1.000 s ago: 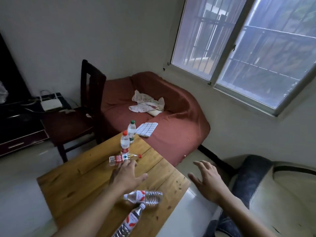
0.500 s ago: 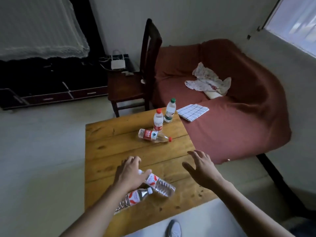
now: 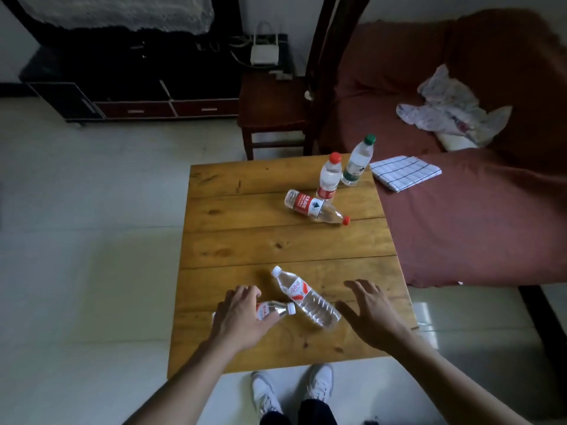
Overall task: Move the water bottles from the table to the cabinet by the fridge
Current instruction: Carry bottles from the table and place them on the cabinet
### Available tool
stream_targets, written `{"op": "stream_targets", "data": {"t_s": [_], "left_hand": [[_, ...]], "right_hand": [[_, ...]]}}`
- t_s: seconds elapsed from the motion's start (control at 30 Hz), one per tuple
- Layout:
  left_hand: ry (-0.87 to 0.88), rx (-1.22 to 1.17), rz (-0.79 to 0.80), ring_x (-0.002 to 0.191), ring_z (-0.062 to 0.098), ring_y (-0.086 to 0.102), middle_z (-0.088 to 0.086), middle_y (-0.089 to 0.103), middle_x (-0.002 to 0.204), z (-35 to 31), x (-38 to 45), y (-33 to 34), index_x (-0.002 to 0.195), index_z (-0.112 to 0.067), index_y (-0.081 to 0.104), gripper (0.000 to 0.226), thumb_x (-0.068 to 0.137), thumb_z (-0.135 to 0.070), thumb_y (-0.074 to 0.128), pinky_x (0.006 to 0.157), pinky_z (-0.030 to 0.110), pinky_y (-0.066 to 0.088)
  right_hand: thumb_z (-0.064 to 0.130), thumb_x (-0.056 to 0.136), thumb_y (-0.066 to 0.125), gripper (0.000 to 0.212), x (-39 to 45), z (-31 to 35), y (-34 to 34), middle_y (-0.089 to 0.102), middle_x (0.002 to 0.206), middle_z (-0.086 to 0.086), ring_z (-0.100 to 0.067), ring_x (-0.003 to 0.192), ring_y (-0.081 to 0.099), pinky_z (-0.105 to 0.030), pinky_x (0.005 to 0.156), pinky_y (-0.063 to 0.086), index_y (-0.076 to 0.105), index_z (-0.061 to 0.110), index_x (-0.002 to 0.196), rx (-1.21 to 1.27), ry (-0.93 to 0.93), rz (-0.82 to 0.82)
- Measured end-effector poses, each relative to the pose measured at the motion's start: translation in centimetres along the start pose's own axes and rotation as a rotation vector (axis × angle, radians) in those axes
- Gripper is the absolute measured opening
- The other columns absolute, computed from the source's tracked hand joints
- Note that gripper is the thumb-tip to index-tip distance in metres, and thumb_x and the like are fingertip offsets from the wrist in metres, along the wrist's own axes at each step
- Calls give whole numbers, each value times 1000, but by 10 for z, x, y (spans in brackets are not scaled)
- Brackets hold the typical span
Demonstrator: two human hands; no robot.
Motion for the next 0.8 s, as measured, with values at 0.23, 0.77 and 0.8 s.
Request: {"op": "stream_targets", "data": {"t_s": [0.23,0.77,0.8], "left_hand": [[72,-49,14,112,21,48,-4,50,115,19,37,70,112,-25,51,41,84,-49,67,88,35,42],[242,496,-11,124,28,44,6,43,131,25,97,155,133,-22,39,61,83,-15,73,105,45,38],[221,499,1,126,29,43,7,42,134,27,99,154,135,-22,37,65,82,-13,74,106,46,37]], "right_hand": [[80,78,18,90,35,-9,73,47,145,-7,-29,129,44,-44,102,43,39,23,144,2,-3,33],[65,87,28,72,76,-28,126,50,142,-11,-29,125,45,-42,98,41,43,19,141,30,-6,8],[67,87,26,74,76,-26,125,51,142,-10,-28,125,45,-42,98,42,43,19,141,29,-10,9]]}}
Point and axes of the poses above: each hand's wrist, its own x-axis towards the middle knuckle, its own y-axis out of the palm, z = x × y, the point moved 8 cm from there along x, towards the middle knuckle
